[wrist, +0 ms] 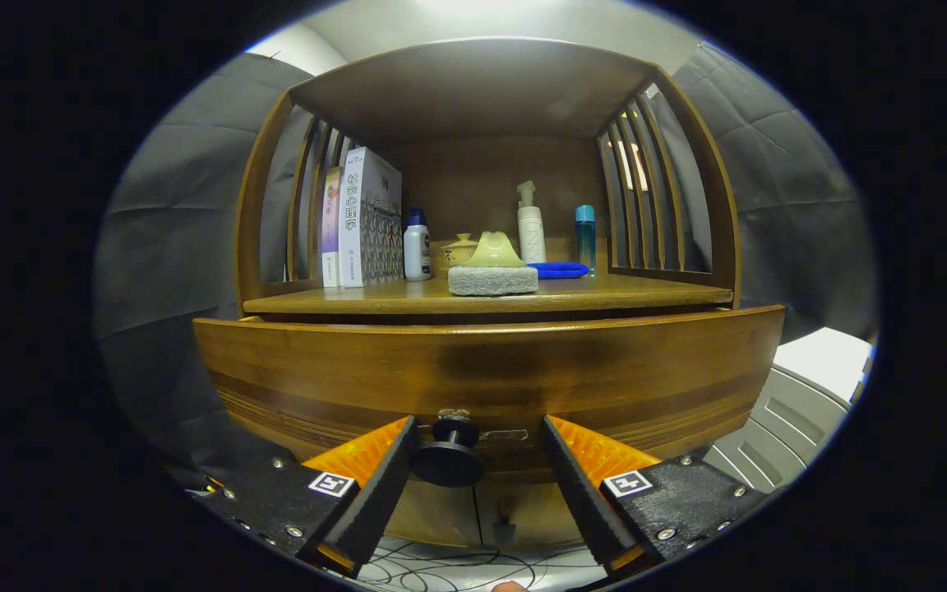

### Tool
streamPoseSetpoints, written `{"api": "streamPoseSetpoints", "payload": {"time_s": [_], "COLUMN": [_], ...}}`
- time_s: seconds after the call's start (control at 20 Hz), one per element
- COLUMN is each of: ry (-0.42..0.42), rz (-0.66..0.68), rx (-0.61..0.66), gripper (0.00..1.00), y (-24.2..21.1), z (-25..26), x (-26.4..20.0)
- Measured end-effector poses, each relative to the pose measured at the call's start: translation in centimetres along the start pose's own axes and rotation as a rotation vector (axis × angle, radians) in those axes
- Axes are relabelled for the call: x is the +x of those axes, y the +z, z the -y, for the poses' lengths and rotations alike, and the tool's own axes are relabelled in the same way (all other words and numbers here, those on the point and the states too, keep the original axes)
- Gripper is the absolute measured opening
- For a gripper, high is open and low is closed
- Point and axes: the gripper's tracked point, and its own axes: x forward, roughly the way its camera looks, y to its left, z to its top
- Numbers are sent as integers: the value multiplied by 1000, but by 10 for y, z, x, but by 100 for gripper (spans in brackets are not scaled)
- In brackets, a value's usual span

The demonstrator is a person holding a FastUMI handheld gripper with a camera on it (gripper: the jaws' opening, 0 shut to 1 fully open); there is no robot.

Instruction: Pull open the drawer, take out the items inside it, and place them on the countertop above the cabinet.

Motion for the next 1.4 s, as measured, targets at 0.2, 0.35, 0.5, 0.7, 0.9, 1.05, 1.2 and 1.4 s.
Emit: {"api": "streamPoseSetpoints", "payload": {"time_s": [0.2, 0.35, 0.5, 0.7, 0.9, 1.05, 1.2, 1.4], "ry": [-16, -28, -33, -36, -49, -57, -29, 19], "rz": [7, 6, 1, 5, 0, 10, -2, 22], "rx": [-1, 10, 16, 13, 17, 13, 19, 8], "gripper": [94, 95, 94, 95, 95, 95, 95, 95], "y": [1, 4, 4, 6, 9, 9, 10, 29], "z": [1, 1, 1, 5, 5, 2, 2, 6], "x": [10, 20, 30, 43, 57, 53, 51, 27]}}
